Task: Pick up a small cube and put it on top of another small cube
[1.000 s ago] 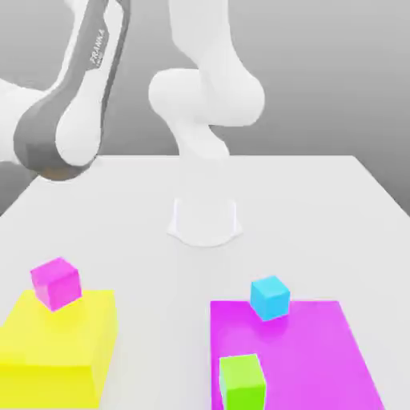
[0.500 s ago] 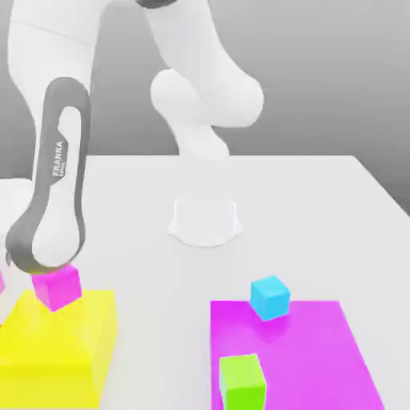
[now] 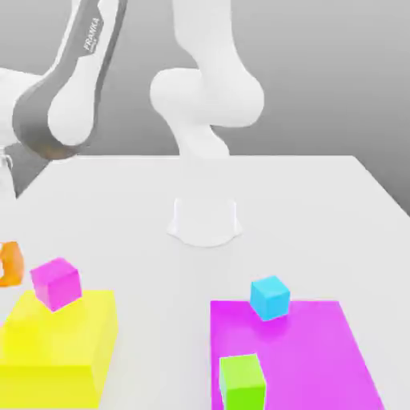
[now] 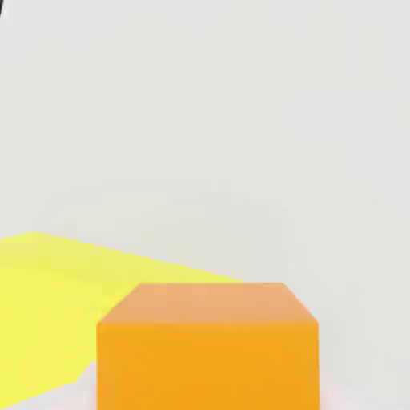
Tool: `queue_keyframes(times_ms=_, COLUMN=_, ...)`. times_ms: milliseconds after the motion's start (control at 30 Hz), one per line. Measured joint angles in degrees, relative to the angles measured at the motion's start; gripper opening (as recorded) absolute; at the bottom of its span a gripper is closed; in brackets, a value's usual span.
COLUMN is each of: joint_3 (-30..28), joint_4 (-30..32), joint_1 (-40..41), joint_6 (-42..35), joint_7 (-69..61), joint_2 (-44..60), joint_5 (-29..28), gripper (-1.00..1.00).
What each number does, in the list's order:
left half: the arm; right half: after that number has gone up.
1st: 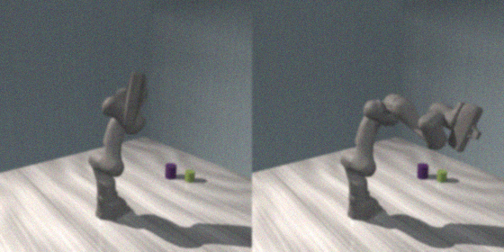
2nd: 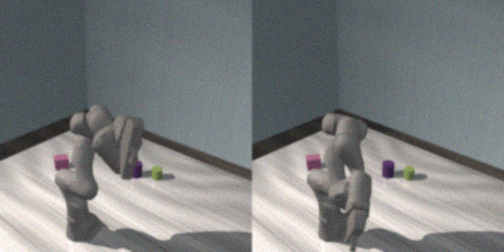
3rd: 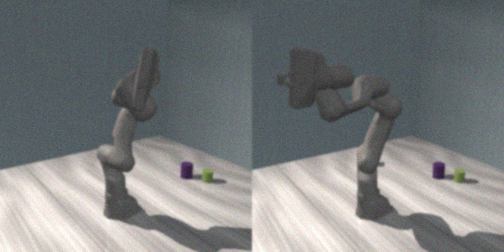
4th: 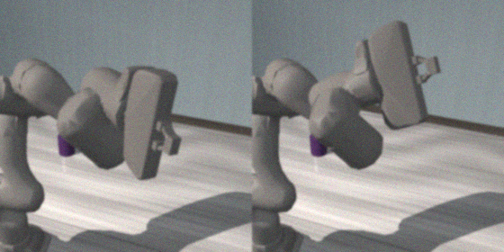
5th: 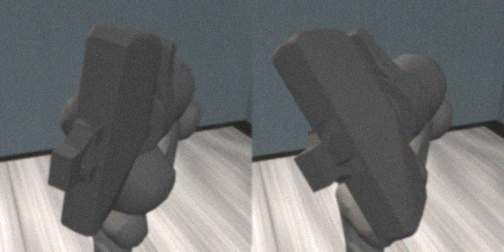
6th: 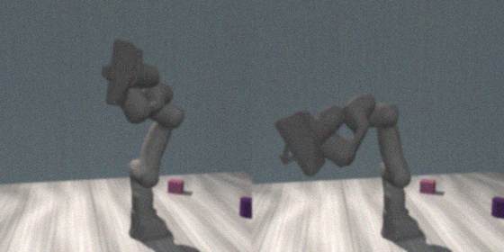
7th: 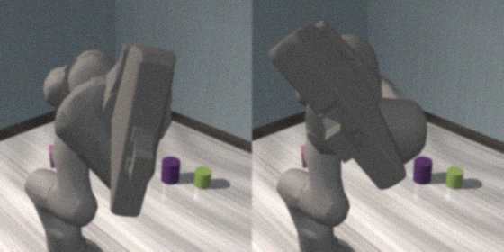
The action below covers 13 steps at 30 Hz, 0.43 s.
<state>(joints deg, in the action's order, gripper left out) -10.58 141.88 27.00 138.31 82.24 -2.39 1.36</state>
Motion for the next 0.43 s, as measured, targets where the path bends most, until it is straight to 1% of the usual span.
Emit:
queue_keyframes(times_ms=133, joint_3=1.79, joint_4=4.29, joint_1=-0.24, joint_6=-3.29, joint_7=3.89, joint_2=-8.31, joint_5=-2.5, gripper=-1.0)
queue_keyframes(times_ms=167, joint_3=2.38, joint_4=5.26, joint_1=-0.29, joint_6=-2.98, joint_7=5.34, joint_2=-9.28, joint_5=-2.99, gripper=-1.0)
queue_keyframes(times_ms=300, joint_3=2.7, joint_4=8.08, joint_1=-0.52, joint_6=4.93, joint_7=6.12, joint_2=-4.45, joint_5=-2.71, gripper=-1.0)
queue_keyframes(times_ms=333, joint_3=2.68, joint_4=8.54, joint_1=-0.59, joint_6=6.68, joint_7=6.0, joint_2=-3.16, joint_5=-2.5, gripper=1.0)
queue_keyframes(times_ms=433, joint_3=2.68, joint_4=8.54, joint_1=-0.59, joint_6=6.68, joint_7=6.0, joint_2=-3.16, joint_5=-2.5, gripper=1.0)
